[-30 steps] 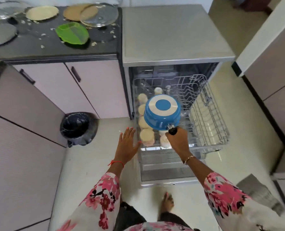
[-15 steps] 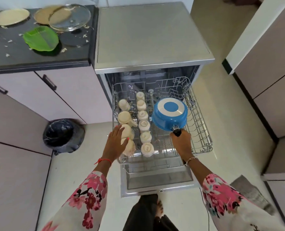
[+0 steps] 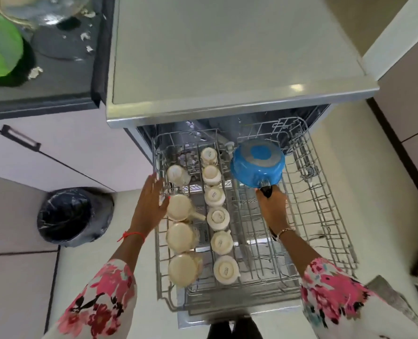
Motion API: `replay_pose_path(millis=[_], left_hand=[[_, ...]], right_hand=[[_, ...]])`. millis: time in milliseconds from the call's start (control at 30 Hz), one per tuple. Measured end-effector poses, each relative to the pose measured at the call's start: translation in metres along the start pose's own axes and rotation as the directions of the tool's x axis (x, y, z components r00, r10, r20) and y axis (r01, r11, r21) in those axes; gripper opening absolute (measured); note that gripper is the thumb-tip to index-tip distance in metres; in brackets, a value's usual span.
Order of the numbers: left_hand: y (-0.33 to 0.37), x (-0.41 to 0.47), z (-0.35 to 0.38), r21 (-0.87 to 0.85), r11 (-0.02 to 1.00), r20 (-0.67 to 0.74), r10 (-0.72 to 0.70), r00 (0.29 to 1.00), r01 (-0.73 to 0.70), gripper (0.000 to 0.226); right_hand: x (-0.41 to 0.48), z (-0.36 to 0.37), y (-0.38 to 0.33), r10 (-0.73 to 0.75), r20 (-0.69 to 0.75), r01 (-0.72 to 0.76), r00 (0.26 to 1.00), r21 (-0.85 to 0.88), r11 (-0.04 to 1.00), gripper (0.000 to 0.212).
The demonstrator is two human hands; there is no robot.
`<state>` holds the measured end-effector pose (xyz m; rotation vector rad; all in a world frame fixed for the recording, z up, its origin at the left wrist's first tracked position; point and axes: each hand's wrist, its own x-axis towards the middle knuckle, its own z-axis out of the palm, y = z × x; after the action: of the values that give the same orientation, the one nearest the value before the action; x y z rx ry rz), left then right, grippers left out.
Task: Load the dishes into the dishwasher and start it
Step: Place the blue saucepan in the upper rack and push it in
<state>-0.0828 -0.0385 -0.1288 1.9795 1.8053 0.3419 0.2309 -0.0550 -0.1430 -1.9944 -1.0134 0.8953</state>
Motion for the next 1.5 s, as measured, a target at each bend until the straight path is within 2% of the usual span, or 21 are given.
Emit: replay_pose_path(millis=[200,400,633,900,1233,1500], left_hand=[[-0.022,0.026,0.024,-0.083,0.996,0.011,-0.044,0.999,0.044,0.065],[-0.017,0.025,0.033,-0.125,0.991,-0.054,-0.060,0.997,0.053,0.068],[-0.010,0.023,0.031,-0.180,0.979,-0.041,-0.101,0.994,0.092,0.074],[-0.004,0.021,0.027,-0.200,0.973,-0.031,-0.124,0.992,0.115,0.076],[0.001,0.021,0.026,-0.193,0.970,-0.025,-0.157,0.987,0.149,0.076],[0.000,0.022,0.027,-0.179,0.971,-0.033,-0.169,0.985,0.161,0.077]], right_hand=[[0.042,0.030,0.031,-0.012,0.002,0.012,1.000,-0.041,0.999,0.021],[0.053,0.047,0.050,-0.030,-0.012,0.030,0.999,-0.051,0.998,0.025],[0.060,0.046,0.059,-0.008,-0.003,0.008,1.000,0.002,1.000,0.026],[0.067,0.043,0.063,-0.035,-0.077,0.037,0.996,0.023,0.999,0.030],[0.085,0.040,0.065,0.039,0.100,-0.027,0.994,-0.112,0.993,0.030],[0.088,0.035,0.062,0.099,0.176,-0.063,0.979,-0.198,0.978,0.028]])
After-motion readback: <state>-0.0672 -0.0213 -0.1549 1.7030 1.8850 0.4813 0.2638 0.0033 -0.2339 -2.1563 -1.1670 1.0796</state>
